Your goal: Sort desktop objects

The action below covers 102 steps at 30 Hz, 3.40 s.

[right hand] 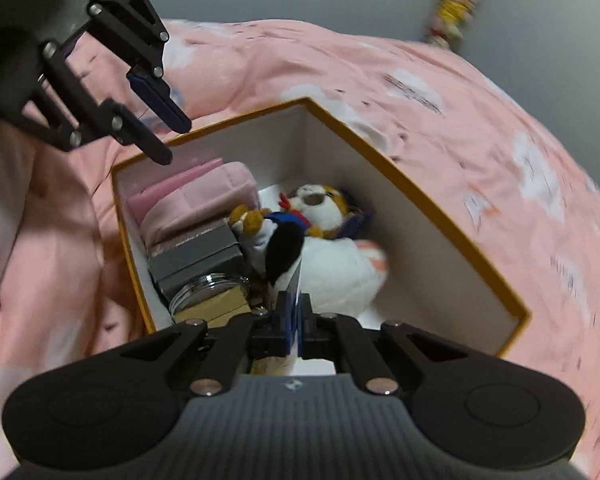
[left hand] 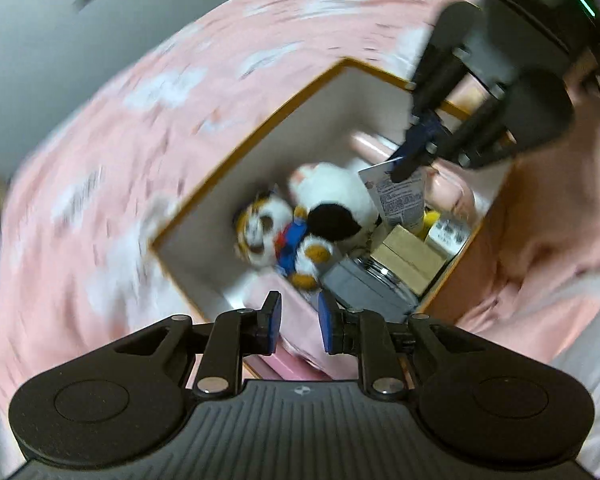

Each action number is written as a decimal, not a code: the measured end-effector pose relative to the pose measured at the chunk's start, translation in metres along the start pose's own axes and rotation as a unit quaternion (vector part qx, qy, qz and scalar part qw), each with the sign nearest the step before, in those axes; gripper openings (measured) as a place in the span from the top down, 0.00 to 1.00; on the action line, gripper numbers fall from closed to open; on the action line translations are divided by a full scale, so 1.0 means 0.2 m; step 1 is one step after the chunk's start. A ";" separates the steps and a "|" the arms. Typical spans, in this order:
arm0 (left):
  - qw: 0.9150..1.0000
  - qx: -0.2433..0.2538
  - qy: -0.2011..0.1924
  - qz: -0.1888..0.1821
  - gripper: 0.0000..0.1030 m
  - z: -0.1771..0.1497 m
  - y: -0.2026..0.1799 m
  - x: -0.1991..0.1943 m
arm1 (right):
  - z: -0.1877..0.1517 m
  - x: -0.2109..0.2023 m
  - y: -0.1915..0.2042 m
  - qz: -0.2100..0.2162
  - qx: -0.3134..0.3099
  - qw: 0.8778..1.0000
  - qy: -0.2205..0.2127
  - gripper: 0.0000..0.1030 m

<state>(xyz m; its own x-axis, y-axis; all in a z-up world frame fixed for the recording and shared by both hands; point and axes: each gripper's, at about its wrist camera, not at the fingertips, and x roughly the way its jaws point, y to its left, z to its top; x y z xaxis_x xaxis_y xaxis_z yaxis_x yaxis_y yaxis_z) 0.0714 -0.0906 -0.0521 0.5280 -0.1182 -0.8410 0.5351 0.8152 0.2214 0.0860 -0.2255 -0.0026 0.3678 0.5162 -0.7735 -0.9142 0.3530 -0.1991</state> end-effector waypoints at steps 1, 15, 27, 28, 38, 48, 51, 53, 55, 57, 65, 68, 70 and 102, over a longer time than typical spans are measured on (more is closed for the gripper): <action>0.999 -0.032 0.005 -0.004 0.77 -0.02 0.02 -0.02 | 0.01 0.01 0.01 0.001 -0.014 1.000 0.002 0.98; 0.987 -0.157 -0.019 -0.002 0.72 -0.25 -0.02 -0.09 | -0.04 0.04 0.10 0.013 -0.117 0.993 0.030 0.97; 0.987 -0.155 -0.028 -0.029 0.70 -0.29 -0.08 -0.12 | -0.05 -0.01 0.17 -0.034 -0.098 0.993 0.058 0.81; 0.987 -0.156 -0.029 -0.031 0.70 -0.30 -0.08 -0.12 | -0.05 -0.02 0.17 -0.037 -0.094 0.993 0.059 0.78; 0.985 -0.158 -0.051 -0.037 0.66 -0.34 -0.10 -0.19 | -0.01 -0.20 0.21 -0.062 -0.029 0.997 0.033 0.64; 0.981 -0.172 -0.069 -0.047 0.62 -0.37 -0.08 -0.22 | 0.07 -0.36 0.31 -0.092 0.167 0.980 -0.059 0.54; 0.980 -0.179 -0.078 -0.047 0.61 -0.36 -0.04 -0.23 | 0.07 -0.36 0.34 -0.100 0.250 0.960 -0.079 0.53; 0.978 -0.185 -0.089 -0.039 0.58 -0.33 -0.02 -0.24 | 0.07 -0.35 0.37 -0.118 0.283 0.948 -0.089 0.53; 0.976 -0.190 -0.104 -0.027 0.54 -0.29 0.01 -0.26 | 0.08 -0.33 0.40 -0.141 0.314 0.935 -0.086 0.53; 0.972 -0.200 -0.121 -0.011 0.54 -0.25 0.04 -0.28 | 0.07 -0.31 0.40 -0.164 0.354 0.917 -0.079 0.53; 0.951 -0.282 -0.127 0.009 0.54 -0.12 0.14 -0.22 | 0.01 -0.22 0.39 -0.212 0.472 0.853 -0.071 0.44; 0.954 -0.287 -0.091 -0.018 0.54 -0.16 0.10 -0.14 | -0.03 -0.16 0.42 -0.208 0.491 0.844 -0.047 0.44; 0.957 -0.281 -0.067 -0.032 0.54 -0.19 0.06 -0.09 | -0.06 -0.12 0.44 -0.198 0.502 0.841 -0.034 0.44; 0.949 -0.314 0.022 -0.034 0.42 -0.38 -0.07 0.08 | -0.08 -0.01 0.62 -0.225 0.461 0.858 -0.003 0.39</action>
<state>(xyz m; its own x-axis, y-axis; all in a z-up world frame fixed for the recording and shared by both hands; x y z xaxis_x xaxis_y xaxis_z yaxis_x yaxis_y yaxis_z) 0.0231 -0.0606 -0.1050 0.4716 -0.1693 -0.8654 0.0608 0.9853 -0.1596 -0.0308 -0.1961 -0.0359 0.6514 0.1694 -0.7396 -0.1573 0.9837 0.0867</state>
